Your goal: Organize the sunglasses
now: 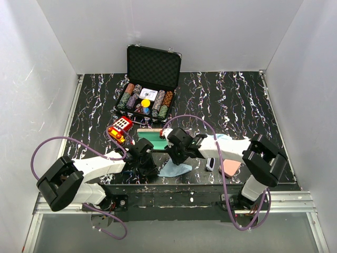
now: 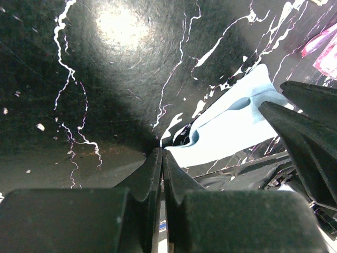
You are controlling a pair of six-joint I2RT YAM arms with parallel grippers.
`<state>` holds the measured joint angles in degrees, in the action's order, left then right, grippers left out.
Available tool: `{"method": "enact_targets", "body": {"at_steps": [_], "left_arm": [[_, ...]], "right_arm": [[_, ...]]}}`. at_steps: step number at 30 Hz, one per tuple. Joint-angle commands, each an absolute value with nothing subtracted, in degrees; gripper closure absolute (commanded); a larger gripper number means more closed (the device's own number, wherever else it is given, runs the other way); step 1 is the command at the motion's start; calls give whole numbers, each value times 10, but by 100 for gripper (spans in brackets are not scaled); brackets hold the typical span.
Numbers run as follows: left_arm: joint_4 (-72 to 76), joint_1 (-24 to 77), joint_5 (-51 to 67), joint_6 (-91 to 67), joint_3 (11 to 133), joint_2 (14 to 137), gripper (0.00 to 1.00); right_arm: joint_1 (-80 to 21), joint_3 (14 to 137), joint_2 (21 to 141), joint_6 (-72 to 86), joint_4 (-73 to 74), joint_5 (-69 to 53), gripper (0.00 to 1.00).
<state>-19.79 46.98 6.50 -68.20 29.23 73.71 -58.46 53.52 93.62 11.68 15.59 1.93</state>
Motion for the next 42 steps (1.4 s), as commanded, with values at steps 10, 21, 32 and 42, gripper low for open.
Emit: {"method": "enact_targets", "body": {"at_steps": [10, 21, 32, 42], "left_arm": [[-236, 470, 43, -680, 307, 696, 100], [-337, 470, 17, -653, 401, 611, 100], [-424, 471, 0, -614, 468, 510, 100], [-415, 470, -90, -562, 486, 546, 100]], "right_arm": [[-581, 499, 851, 107, 120, -15, 99], [-582, 490, 676, 132, 156, -76, 99], [-584, 467, 574, 197, 138, -162, 99], [-570, 466, 605, 172, 110, -68, 99]]}}
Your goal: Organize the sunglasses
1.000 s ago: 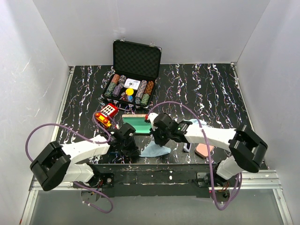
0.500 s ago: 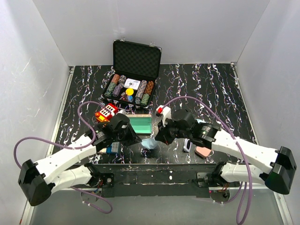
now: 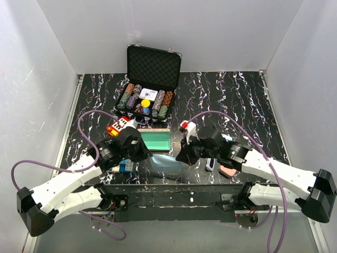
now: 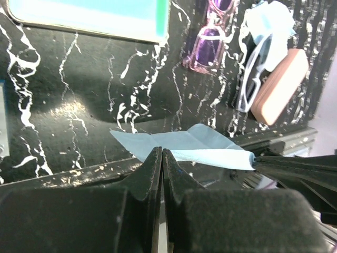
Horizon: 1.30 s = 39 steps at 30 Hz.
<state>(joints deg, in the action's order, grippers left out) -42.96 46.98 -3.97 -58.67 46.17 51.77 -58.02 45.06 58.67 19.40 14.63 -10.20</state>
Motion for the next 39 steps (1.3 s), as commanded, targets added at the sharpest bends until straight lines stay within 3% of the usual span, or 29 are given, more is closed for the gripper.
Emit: {"method": "enact_targets", "body": {"at_steps": [1, 9, 26, 39], "left_arm": [[-403, 470, -96, -555, 490, 559, 100], [-374, 468, -138, -503, 547, 638, 100], [-260, 469, 23, -520, 338, 573, 100], [-233, 469, 23, -515, 360, 671, 100]], "right_arm": [[-563, 474, 611, 164, 110, -62, 99], [-519, 504, 649, 134, 98, -83, 99], [-519, 342, 672, 198, 14, -204, 99], [-519, 333, 705, 235, -13, -160, 99]]}}
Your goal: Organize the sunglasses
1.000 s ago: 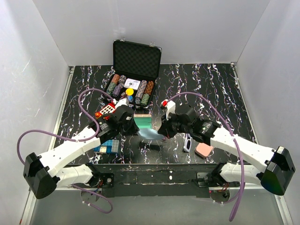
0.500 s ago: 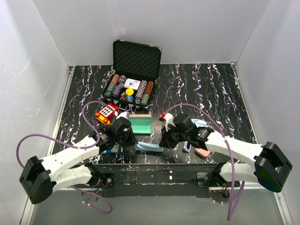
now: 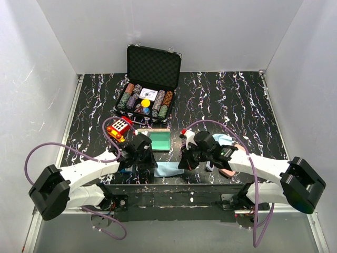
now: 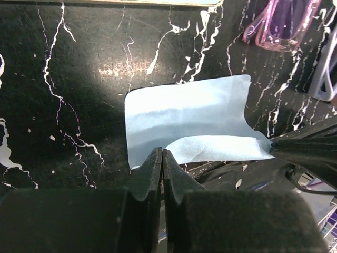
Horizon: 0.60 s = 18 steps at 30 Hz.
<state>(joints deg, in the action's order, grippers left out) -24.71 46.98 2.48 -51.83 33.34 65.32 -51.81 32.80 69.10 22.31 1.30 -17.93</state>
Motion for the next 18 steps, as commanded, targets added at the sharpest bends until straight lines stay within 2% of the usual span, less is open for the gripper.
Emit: {"method": "enact_targets", "body": {"at_steps": [1, 18], "left_arm": [[-233, 469, 19, -515, 362, 678, 100], [-229, 470, -19, -504, 393, 744, 100]], "right_arm": [[-519, 334, 707, 235, -12, -156, 99], [-519, 343, 737, 227, -1, -78, 99]]}}
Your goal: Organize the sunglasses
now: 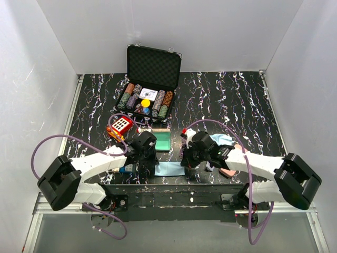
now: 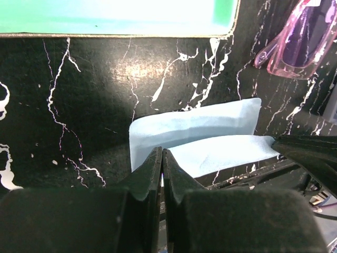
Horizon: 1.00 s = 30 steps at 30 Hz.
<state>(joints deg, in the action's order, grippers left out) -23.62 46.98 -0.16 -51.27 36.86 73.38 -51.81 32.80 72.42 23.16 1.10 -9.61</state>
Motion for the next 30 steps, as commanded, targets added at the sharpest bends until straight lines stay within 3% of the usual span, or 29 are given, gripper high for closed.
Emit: {"method": "enact_targets", "body": {"at_steps": [1, 30], "left_arm": [[-230, 468, -20, -504, 395, 749, 100], [-245, 469, -50, -511, 408, 794, 100]], "right_arm": [[-519, 344, 740, 227, -1, -76, 99], [-519, 373, 808, 218, -8, -43, 96]]}}
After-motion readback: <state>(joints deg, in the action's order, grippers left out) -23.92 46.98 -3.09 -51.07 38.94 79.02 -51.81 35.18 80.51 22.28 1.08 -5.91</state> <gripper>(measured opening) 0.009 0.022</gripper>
